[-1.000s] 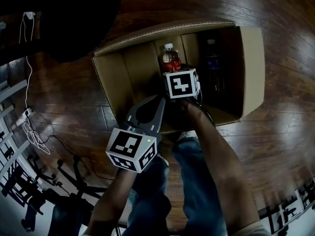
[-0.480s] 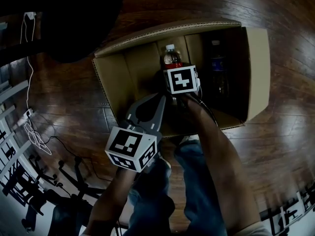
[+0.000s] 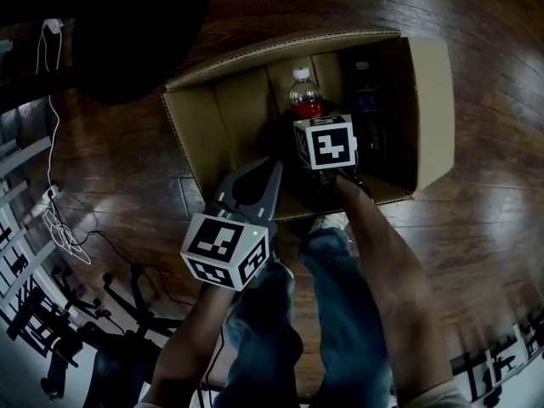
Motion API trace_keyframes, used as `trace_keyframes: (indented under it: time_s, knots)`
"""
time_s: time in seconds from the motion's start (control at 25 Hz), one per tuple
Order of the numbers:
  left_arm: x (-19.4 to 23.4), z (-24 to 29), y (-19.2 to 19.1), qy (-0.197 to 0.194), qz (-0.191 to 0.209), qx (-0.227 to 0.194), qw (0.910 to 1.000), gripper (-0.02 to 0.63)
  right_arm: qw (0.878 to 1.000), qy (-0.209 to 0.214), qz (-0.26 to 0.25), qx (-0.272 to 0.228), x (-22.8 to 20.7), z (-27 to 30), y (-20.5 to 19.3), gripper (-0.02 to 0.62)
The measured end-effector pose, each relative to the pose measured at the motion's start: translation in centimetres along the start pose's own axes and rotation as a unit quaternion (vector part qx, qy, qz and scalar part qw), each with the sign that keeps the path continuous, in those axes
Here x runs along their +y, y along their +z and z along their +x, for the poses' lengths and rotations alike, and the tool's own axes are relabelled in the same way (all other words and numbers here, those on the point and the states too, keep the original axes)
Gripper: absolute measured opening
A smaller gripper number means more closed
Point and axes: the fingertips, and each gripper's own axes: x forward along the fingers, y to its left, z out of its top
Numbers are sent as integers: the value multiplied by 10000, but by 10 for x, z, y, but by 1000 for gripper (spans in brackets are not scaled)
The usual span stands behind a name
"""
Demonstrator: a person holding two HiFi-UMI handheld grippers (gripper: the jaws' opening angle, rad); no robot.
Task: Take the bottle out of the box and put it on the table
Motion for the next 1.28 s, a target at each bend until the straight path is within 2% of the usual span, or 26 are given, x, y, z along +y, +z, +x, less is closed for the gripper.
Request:
trace_keyframes:
  time_s: [0.4,0.68,0.8,0.96,1.28]
  knots:
    - [-53,-60,39,-87,201,37,9998,-26,9968,116,378,-694,23,-106,44,298]
    - [-83,-112,91,-58,339,-140,9993,-26,9931,180,425,-1082,56,-184,79,299]
    - [-94,-141,113,-18,429,-207,9989,-26,9919,127,330,-1222,73,-221,92,299]
    - [-99,-177,146,16,385,-412,9984,-26,9896,14,-48,-1435,100,-264,121,299]
    - [-133,-232,206,87,261,-814,9963,-26,9802,154,-475,-1918,150,-368,170,299]
